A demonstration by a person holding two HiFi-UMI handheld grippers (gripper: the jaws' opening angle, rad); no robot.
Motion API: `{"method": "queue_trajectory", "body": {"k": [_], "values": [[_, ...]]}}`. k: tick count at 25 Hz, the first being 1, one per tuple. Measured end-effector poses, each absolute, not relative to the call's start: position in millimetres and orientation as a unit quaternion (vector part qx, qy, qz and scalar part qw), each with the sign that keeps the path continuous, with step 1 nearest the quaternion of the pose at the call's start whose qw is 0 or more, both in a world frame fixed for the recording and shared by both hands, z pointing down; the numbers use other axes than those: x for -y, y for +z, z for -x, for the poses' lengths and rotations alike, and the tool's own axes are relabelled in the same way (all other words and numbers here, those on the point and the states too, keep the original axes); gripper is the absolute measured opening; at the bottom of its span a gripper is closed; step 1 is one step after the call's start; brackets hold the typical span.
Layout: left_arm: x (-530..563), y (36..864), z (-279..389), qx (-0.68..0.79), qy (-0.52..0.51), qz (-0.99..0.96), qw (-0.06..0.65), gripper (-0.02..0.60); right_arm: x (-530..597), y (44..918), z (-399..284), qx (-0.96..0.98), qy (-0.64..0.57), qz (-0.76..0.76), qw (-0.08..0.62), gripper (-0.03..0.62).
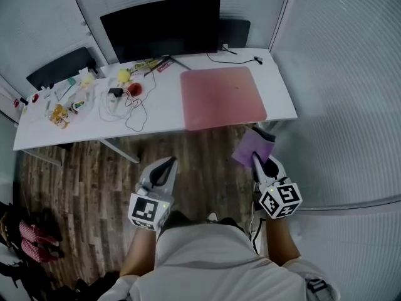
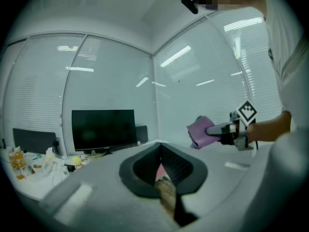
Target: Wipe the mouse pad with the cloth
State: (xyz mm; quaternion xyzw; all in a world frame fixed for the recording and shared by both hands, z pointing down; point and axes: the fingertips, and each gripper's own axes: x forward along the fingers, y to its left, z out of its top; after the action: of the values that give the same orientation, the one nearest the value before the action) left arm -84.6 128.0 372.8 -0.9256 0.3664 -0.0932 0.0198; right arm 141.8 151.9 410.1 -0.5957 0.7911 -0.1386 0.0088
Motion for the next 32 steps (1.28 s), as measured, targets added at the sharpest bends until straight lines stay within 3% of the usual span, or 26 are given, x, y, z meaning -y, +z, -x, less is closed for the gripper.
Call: {"method": "queue_trajectory", "body": {"k": [15, 32], "values": [[22, 392, 23, -0.327, -0.080, 0.942, 0.013, 0.003, -27, 435, -189, -0.770, -0.159, 0.618, -0.018, 0.055], [258, 420, 111, -0.376, -0.105, 0.920, -0.033, 0.003, 241, 476, -77, -0.820, -0.210, 0.523, -0.101, 0.057]]}}
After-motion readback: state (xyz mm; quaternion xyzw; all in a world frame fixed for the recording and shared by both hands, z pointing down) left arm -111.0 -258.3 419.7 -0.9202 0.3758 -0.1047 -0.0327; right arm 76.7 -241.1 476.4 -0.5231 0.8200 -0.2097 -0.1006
